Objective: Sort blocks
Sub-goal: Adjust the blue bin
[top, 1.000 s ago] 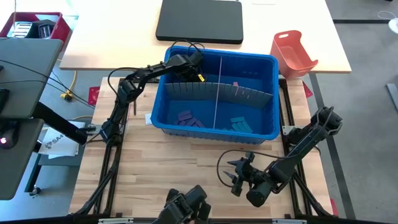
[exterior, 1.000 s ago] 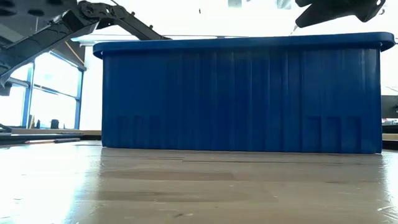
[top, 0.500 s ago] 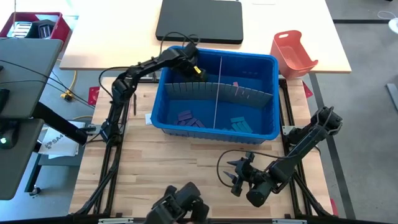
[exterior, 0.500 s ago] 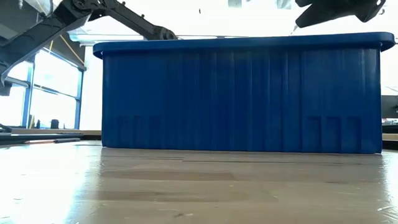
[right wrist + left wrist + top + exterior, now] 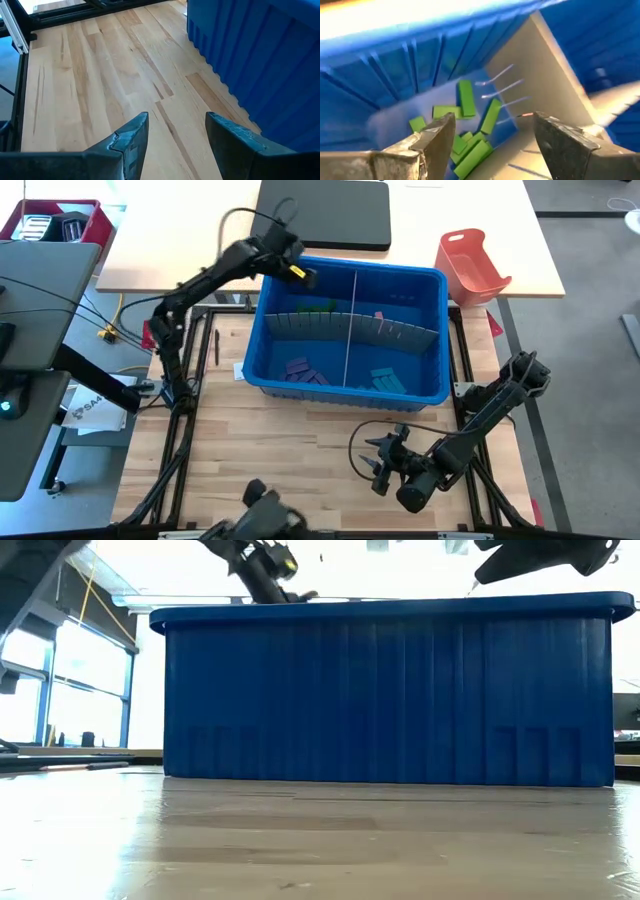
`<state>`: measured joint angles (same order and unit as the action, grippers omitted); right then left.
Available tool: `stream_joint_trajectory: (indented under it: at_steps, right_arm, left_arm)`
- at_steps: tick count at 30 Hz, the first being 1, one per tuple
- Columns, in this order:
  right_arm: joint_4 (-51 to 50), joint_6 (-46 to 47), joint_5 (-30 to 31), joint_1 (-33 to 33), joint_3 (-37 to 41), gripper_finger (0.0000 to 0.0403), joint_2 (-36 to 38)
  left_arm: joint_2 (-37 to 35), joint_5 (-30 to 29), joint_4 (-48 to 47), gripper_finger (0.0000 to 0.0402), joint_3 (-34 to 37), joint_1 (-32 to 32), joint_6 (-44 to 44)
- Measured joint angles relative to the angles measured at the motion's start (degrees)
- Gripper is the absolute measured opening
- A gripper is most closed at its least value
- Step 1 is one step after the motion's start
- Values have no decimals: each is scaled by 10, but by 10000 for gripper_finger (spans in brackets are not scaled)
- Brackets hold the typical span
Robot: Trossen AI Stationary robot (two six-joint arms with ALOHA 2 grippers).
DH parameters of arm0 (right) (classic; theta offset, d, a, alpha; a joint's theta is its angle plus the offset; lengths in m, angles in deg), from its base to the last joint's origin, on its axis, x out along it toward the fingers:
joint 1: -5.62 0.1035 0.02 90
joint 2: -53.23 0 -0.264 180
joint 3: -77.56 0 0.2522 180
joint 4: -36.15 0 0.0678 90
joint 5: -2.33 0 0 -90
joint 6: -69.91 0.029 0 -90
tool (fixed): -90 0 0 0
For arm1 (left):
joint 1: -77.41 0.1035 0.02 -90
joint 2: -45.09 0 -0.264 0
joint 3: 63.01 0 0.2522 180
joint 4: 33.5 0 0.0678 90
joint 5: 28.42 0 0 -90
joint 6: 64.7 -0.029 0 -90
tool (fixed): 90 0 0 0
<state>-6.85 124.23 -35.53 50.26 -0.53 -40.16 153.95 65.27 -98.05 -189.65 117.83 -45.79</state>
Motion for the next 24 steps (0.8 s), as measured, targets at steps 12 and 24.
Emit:
stream_joint_trajectory:
  at_steps: [12,24]
  right_arm:
    - [-25,-46,-37,-49,-50,193,5]
    - [-414,-200,45,-262,-374,197,70]
  left_arm:
    - [-205,-129,-152,259,26,-129,-130]
    - [-414,-329,-58,259,335,-174,-31]
